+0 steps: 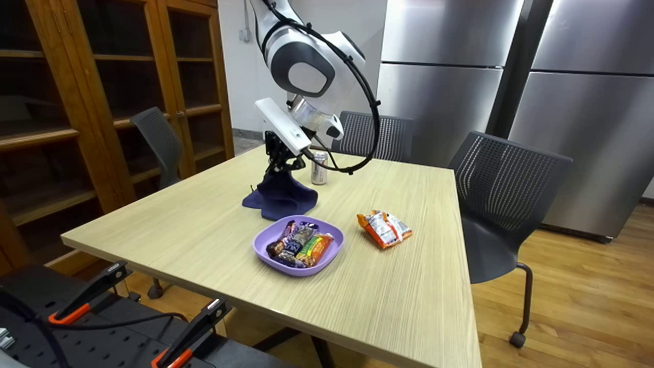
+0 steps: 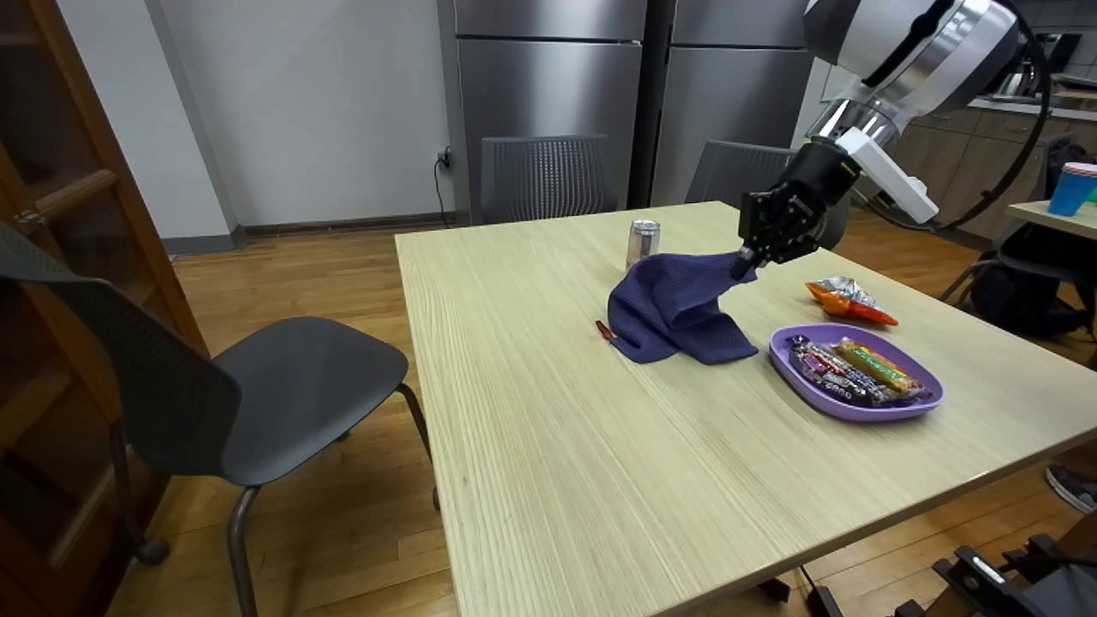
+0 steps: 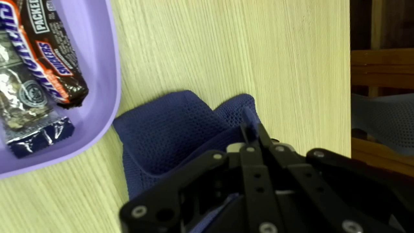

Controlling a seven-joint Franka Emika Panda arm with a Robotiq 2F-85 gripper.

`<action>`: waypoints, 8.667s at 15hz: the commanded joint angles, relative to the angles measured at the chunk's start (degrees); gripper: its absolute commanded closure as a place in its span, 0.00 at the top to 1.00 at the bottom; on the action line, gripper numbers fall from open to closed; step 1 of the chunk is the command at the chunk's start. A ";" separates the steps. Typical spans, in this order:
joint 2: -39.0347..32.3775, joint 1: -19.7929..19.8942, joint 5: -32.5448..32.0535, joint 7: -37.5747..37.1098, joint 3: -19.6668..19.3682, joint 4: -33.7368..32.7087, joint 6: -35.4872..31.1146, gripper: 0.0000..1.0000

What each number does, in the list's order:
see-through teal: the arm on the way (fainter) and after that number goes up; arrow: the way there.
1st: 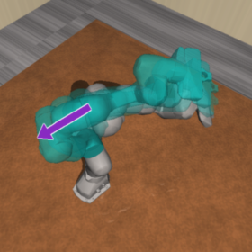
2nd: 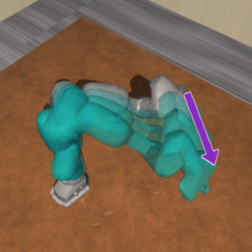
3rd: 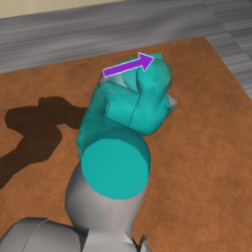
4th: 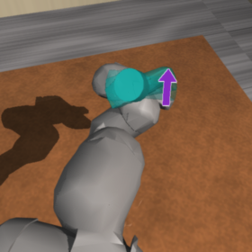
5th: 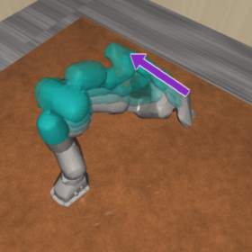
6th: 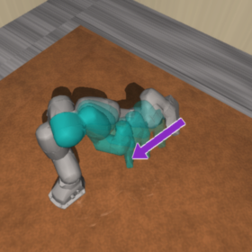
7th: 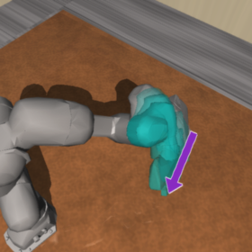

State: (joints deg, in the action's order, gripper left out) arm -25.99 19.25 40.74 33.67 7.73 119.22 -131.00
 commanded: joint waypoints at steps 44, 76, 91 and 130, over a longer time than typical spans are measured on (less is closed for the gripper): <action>28.32 -8.00 -0.96 -3.57 -14.76 9.93 19.54 0.01; 28.70 -3.66 -4.15 -11.83 -25.85 20.08 14.02 0.01; 29.37 -1.23 -4.36 -15.02 -28.32 20.07 13.09 0.01; 12.15 6.24 1.85 -22.94 -30.87 12.23 10.55 0.01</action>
State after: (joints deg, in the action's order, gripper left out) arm -13.04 24.33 41.67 12.86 -23.73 133.09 -120.15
